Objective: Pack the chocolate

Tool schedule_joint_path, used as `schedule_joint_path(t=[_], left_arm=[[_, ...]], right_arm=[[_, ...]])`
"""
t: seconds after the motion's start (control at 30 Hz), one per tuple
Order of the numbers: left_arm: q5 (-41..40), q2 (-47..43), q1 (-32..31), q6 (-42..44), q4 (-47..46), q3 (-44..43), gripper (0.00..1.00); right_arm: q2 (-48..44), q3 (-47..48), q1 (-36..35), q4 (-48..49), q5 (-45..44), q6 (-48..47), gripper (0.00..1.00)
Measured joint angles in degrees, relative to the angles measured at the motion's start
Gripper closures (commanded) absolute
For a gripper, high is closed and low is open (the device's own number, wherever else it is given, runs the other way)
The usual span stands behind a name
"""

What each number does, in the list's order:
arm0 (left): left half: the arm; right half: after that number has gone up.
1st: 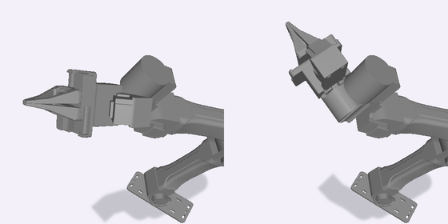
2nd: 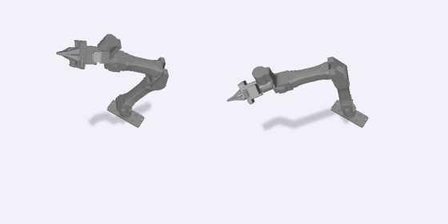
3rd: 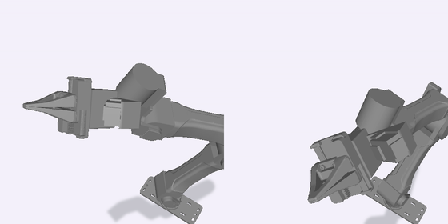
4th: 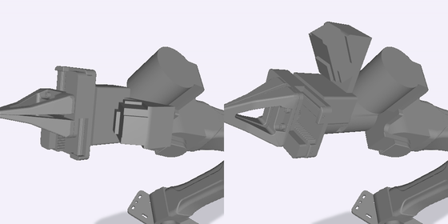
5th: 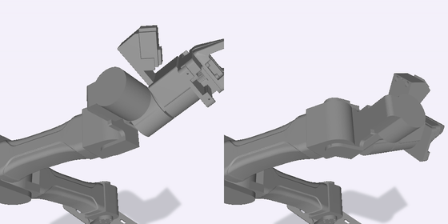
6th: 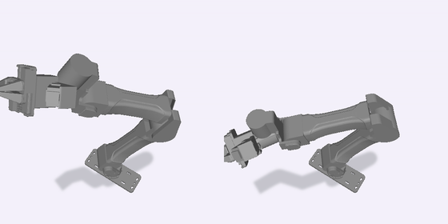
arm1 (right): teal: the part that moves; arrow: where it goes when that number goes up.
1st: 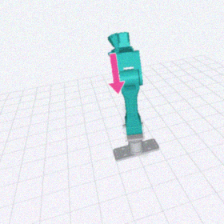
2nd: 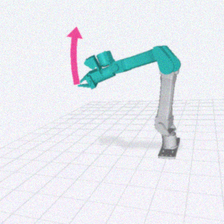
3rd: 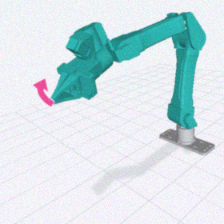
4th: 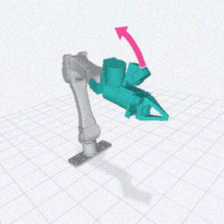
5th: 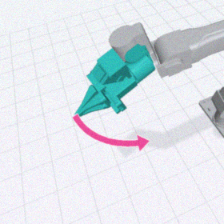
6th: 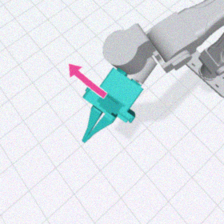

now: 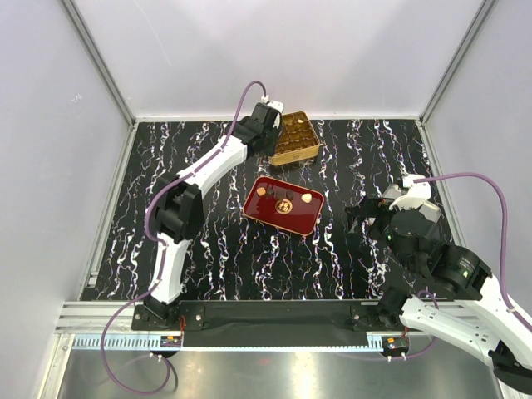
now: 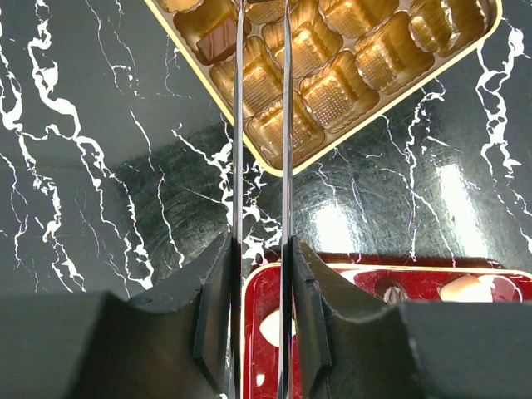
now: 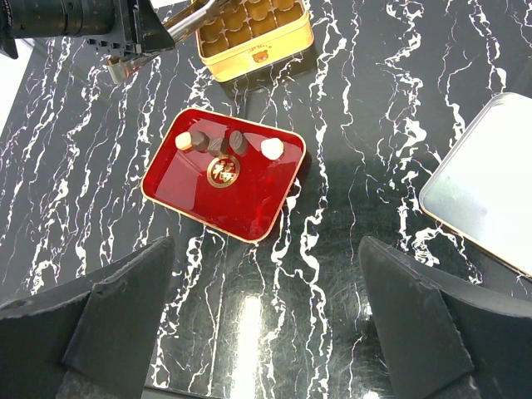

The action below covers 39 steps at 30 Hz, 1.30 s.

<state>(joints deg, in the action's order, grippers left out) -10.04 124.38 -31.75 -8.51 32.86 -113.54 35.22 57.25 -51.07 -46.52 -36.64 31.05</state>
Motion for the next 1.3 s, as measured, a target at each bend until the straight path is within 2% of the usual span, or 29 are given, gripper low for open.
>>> schedule_joint_path(t=[0.13, 0.2, 0.3, 0.67, 0.87, 1.0, 1.13, 1.3], left_arm=[[0.4, 0.1, 0.0, 0.2, -0.2, 0.0, 0.61], [0.4, 0.5, 0.0, 0.4, 0.0, -0.6, 0.55], [0.3, 1.0, 0.1, 0.6, 0.0, -1.1, 0.53], [0.7, -0.1, 0.3, 0.8, 0.9, -1.2, 0.55], [2.7, -10.1, 0.2, -0.1, 3.0, 0.0, 0.57], [4.3, -24.2, -1.0, -1.7, 1.5, 9.1, 0.58], [4.9, -35.3, -4.7, -3.4, 0.5, 19.8, 0.58], [4.5, -37.9, -13.9, -5.6, 1.3, 30.3, 0.6]], right_arm=[[0.0, 0.0, 0.0, 0.2, 0.0, 0.0, 0.0], [0.0, 0.0, 0.0, 0.2, 0.0, 0.0, 0.0], [0.0, 0.0, 0.0, 0.4, 0.0, -0.2, 0.0], [0.2, 0.0, 0.0, 0.4, 0.0, -0.5, 0.0], [0.5, 0.0, 0.0, 0.4, 0.0, -0.4, 0.0], [0.3, 0.0, 0.0, 0.2, 0.1, -0.4, 0.0], [-0.8, 0.0, 0.0, -0.2, 0.1, 0.2, 0.0], [-2.7, 0.1, 0.0, -2.1, 0.1, 1.0, 0.0]])
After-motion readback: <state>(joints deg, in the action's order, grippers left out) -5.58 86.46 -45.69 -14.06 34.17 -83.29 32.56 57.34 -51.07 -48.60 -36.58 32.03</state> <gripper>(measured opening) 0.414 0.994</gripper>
